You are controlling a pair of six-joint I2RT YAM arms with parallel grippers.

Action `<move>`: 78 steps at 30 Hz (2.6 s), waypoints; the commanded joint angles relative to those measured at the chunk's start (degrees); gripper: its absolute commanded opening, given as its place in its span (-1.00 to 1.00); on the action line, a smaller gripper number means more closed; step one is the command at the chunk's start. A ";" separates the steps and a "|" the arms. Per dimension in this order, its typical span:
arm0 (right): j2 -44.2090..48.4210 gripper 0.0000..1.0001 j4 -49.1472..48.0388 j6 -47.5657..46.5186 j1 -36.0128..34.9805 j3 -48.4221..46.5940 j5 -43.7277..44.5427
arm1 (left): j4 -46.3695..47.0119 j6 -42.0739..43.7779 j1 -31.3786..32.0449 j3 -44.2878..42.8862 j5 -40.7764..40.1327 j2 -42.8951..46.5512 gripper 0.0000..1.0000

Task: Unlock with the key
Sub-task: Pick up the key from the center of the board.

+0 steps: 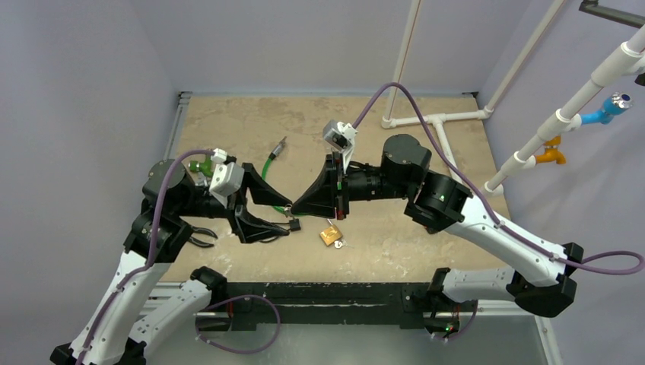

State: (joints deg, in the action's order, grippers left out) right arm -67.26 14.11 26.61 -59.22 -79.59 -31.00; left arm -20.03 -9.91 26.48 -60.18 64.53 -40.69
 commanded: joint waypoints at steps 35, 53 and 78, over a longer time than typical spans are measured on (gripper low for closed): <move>2.10 -1.00 -3.57 -0.07 -0.19 2.22 -0.35 | -12.47 9.65 0.87 -10.47 2.62 1.35 -1.00; -1.23 -0.08 1.71 -8.13 -6.41 -4.64 5.99 | -18.75 11.73 0.94 -11.71 -7.36 -1.23 -1.00; -5.79 0.07 8.67 -16.68 -10.47 -13.68 18.85 | -20.04 12.55 0.94 -11.87 -5.01 -0.95 -1.00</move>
State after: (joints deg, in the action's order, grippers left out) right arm -73.17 24.53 12.29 -67.79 -90.11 -14.11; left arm -40.32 1.43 27.14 -70.28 58.33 -41.71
